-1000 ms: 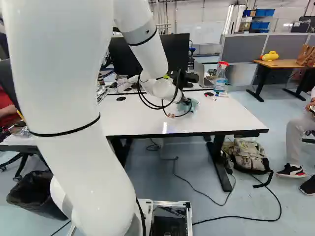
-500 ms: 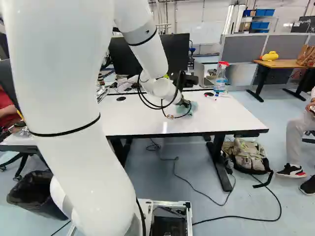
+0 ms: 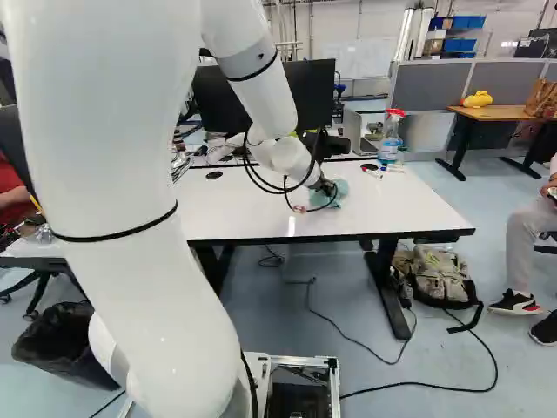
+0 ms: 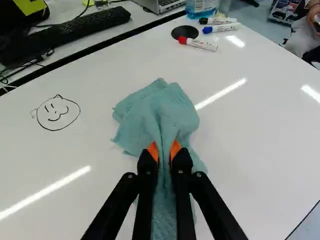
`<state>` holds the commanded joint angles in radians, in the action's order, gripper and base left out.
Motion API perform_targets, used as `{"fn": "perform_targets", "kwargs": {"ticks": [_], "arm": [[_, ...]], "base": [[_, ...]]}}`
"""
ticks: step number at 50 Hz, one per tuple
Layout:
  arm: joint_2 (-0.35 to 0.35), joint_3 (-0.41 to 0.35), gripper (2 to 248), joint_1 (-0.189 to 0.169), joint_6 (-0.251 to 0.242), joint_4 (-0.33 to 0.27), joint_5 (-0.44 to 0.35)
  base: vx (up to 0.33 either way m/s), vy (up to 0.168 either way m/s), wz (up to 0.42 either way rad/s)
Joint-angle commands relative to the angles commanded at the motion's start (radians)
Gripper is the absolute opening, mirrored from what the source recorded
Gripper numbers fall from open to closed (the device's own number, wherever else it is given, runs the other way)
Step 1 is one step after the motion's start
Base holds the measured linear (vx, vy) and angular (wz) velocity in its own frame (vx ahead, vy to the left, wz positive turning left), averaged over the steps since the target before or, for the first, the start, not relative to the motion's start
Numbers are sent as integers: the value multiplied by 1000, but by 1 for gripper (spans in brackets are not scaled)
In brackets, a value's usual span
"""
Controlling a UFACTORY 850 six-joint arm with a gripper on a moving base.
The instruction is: Clean the table with the green towel
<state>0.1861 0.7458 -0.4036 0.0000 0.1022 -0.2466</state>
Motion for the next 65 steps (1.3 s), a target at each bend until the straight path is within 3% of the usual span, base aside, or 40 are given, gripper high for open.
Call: {"fn": "perform_targets", "kwargs": {"ticks": [10, 65], "arm": [[0, 0, 45, 0, 0, 0, 30], [36, 13, 45, -7, 0, 0, 30]], "base": [[0, 0, 0], [0, 0, 0]]}}
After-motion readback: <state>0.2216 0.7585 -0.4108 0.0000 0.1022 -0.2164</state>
